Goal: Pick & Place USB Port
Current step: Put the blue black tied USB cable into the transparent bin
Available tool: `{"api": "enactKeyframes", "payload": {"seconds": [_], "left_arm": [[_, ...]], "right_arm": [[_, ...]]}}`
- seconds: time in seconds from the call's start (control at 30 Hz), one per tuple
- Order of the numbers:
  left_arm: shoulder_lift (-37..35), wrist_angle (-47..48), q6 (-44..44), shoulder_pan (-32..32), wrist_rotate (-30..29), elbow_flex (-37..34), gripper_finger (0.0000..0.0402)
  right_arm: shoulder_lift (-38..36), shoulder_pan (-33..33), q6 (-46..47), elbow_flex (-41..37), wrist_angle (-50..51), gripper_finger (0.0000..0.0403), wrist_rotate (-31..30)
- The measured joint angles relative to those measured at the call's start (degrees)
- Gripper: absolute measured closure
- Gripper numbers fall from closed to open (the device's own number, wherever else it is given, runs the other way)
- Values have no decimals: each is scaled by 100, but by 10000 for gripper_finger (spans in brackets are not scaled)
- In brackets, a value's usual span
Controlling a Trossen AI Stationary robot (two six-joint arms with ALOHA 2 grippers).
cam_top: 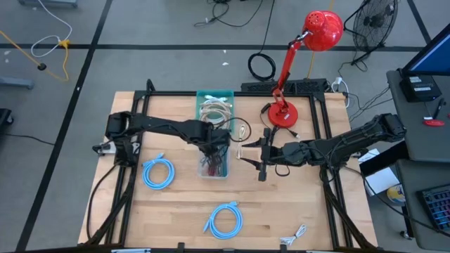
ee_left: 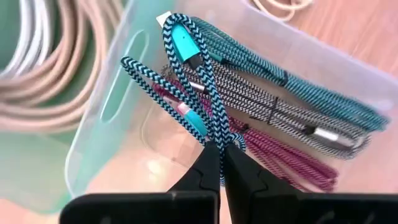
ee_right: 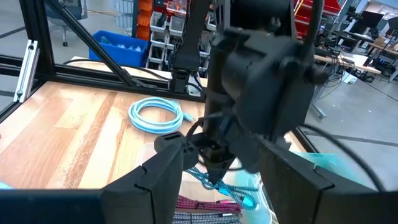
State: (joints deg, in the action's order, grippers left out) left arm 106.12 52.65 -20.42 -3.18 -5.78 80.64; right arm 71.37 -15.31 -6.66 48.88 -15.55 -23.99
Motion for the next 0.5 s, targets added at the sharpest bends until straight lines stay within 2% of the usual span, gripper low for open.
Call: {"api": "enactKeyframes", "payload": {"seconds": [0.23,0.5], "left_arm": [[-54,155,-1318,148,170,-34,400],[-54,418,-2012,210,85,-76,400]], "right_arm": [[0,0,2,0,-1,206,0],[0,-13,0,0,11,206,0]]}}
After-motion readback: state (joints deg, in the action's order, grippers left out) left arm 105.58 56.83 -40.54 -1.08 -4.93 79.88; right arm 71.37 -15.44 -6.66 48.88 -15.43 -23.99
